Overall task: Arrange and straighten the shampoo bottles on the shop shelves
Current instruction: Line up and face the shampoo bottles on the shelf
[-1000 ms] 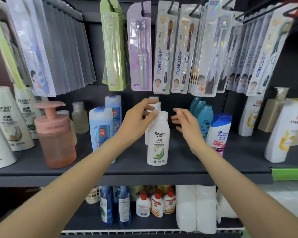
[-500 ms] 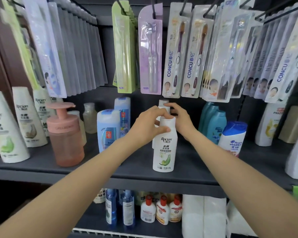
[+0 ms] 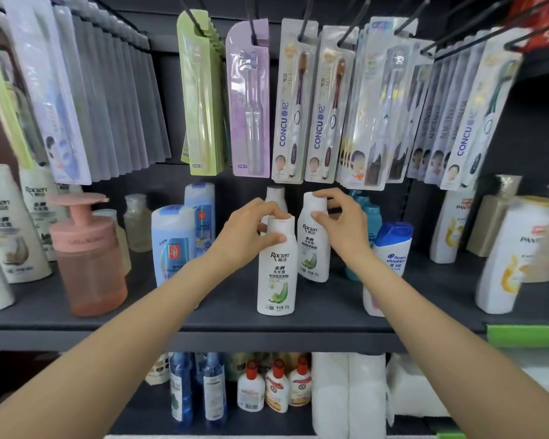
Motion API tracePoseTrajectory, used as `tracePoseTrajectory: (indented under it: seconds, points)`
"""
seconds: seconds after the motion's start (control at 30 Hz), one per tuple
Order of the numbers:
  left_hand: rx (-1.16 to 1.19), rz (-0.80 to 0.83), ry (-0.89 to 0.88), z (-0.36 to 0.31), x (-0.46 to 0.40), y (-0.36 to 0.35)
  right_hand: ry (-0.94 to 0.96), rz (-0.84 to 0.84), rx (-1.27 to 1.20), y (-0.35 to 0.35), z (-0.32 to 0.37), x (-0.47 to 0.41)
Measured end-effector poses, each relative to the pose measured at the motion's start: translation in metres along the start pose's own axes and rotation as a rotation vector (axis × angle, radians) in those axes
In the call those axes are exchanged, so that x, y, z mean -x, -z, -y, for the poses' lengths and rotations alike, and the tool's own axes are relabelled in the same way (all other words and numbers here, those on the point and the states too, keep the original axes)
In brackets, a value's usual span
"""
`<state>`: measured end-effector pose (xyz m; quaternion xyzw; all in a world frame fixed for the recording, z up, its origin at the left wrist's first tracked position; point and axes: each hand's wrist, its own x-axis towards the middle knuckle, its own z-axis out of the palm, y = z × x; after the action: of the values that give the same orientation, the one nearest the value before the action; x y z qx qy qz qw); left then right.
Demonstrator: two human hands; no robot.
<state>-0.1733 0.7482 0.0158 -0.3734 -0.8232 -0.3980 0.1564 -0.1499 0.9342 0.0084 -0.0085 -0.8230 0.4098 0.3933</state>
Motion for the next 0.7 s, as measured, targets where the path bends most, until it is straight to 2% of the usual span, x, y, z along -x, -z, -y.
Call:
tracePoseTrajectory:
  seconds: [0.23, 0.4, 0.57, 0.63, 0.7]
  points:
    - [0.017, -0.020, -0.007, 0.001, 0.003, -0.005, -0.055, 0.043, -0.055, 0.046, 0.035, 0.026]
    - [0.059, -0.001, -0.035, 0.000, 0.010, -0.003, -0.254, 0.104, -0.382, 0.058, 0.054, 0.047]
    - [0.127, -0.192, -0.118, -0.010, 0.036, 0.005, -0.375, 0.139, -0.681, 0.050, 0.060, 0.067]
    - [0.223, -0.062, -0.038, -0.011, 0.048, 0.013, -0.399, 0.115, -0.766, 0.043, 0.064, 0.071]
    - [0.290, 0.209, 0.076, -0.009, 0.061, 0.023, -0.406, 0.079, -0.822, 0.035, 0.068, 0.075]
